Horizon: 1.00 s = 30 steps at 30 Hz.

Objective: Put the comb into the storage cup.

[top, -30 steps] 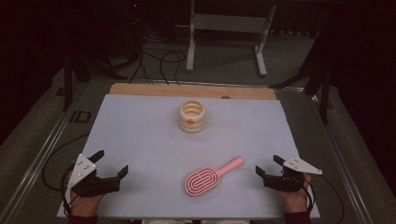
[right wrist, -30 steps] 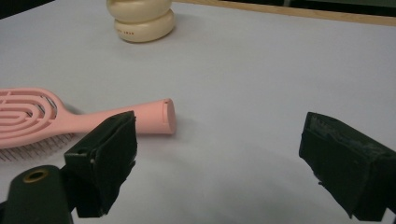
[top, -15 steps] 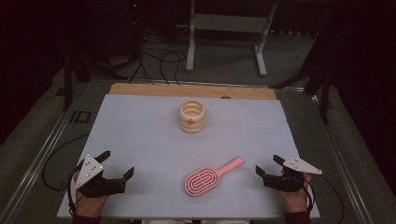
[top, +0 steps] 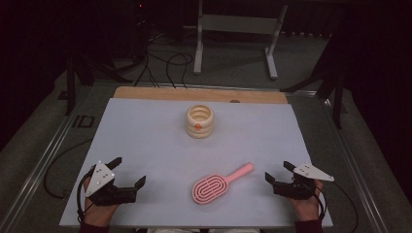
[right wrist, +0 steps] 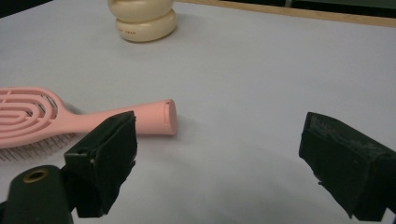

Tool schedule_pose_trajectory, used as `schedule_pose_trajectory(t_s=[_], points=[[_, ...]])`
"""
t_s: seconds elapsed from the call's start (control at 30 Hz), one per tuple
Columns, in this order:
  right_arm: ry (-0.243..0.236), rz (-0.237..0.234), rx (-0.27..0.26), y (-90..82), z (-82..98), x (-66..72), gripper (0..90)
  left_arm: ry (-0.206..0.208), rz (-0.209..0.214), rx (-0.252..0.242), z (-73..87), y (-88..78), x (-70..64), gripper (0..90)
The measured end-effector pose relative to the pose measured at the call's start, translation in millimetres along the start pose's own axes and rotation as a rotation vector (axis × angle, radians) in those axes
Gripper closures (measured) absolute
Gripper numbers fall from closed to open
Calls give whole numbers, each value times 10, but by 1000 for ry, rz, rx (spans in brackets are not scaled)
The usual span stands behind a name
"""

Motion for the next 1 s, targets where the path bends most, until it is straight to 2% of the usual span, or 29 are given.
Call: schedule_pose_trajectory(t_s=[0.23, 0.73, 0.77, 1.0], points=[[0, -2, 0, 9, 1, 11, 116, 4, 39, 3, -1, 64, -114, 13], [-4, -4, 1, 19, 2, 24, 116, 5, 92, 20, 30, 204, -280, 23], [-5, -4, 2, 20, 3, 24, 116, 4, 110, 22, 30, 243, -331, 26], [-7, -7, 3, 22, 4, 29, 116, 1, 139, 29, 29, 315, -417, 32]])
Point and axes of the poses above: each handheld gripper's, and its own axes: y roughly forward along the jaws, z roughly out of its underside, x roughly to its left, the point moved 8 cm from there along y, roughly forward along the jaws, and after that the axes turned 11 degrees about -x, right-handed, at the moved point
